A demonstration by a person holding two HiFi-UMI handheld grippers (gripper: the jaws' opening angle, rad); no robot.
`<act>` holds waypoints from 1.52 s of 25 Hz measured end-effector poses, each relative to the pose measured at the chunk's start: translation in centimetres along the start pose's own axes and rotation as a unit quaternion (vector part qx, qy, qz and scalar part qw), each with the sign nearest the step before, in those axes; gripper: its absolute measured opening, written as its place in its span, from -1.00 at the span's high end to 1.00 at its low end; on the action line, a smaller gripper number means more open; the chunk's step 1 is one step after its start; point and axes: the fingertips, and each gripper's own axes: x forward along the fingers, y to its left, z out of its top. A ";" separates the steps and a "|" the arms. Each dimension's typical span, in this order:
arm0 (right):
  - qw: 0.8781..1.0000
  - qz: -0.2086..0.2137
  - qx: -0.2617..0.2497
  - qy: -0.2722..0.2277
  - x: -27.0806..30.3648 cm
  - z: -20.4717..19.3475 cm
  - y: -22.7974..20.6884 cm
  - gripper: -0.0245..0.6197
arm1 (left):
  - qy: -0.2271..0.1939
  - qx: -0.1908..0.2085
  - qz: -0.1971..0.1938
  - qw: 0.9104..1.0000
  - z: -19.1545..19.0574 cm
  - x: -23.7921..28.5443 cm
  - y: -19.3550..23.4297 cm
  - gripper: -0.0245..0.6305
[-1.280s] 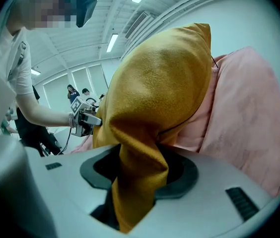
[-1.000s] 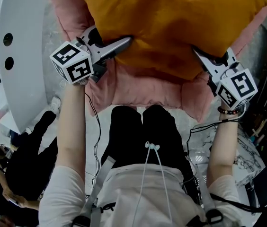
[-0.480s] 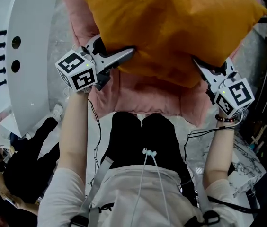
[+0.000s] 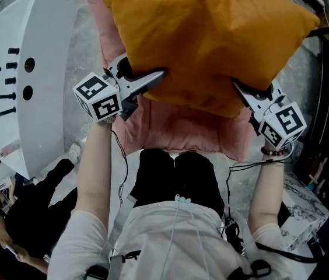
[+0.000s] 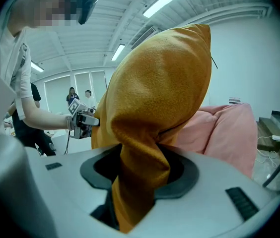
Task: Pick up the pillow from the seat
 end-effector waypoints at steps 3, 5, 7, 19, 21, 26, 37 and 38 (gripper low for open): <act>1.000 -0.003 -0.008 -0.011 -0.5 1.6 0.4 0.30 | -0.007 0.013 -0.001 1.000 1.8 -0.5 -0.7 -0.15; 1.000 -0.004 -0.014 -0.016 -0.8 2.7 0.5 0.30 | -0.013 0.020 -0.001 1.000 2.8 -0.7 -1.0 -0.15; 1.000 -0.006 -0.019 -0.019 -1.2 3.6 0.6 0.30 | -0.018 0.023 -0.002 1.000 3.7 -0.8 -1.5 -0.15; 0.997 -0.026 -0.058 -0.036 -4.3 9.6 1.8 0.30 | -0.046 0.048 -0.018 0.998 9.3 -2.0 -4.6 -0.14; 0.997 -0.029 -0.062 -0.039 -4.8 10.3 2.0 0.30 | -0.052 0.053 -0.023 0.997 9.9 -2.1 -5.2 -0.14; 0.995 -0.035 -0.073 -0.050 -5.8 12.0 2.2 0.30 | -0.065 0.065 -0.030 0.995 11.8 -2.4 -6.2 -0.14; 0.991 -0.047 -0.097 -0.073 -9.0 15.7 3.2 0.30 | -0.083 0.097 -0.039 0.991 15.7 -3.1 -9.8 -0.14; 0.991 -0.048 -0.100 -0.074 -9.4 16.1 3.4 0.30 | -0.085 0.099 -0.040 0.991 16.0 -3.2 -10.2 -0.14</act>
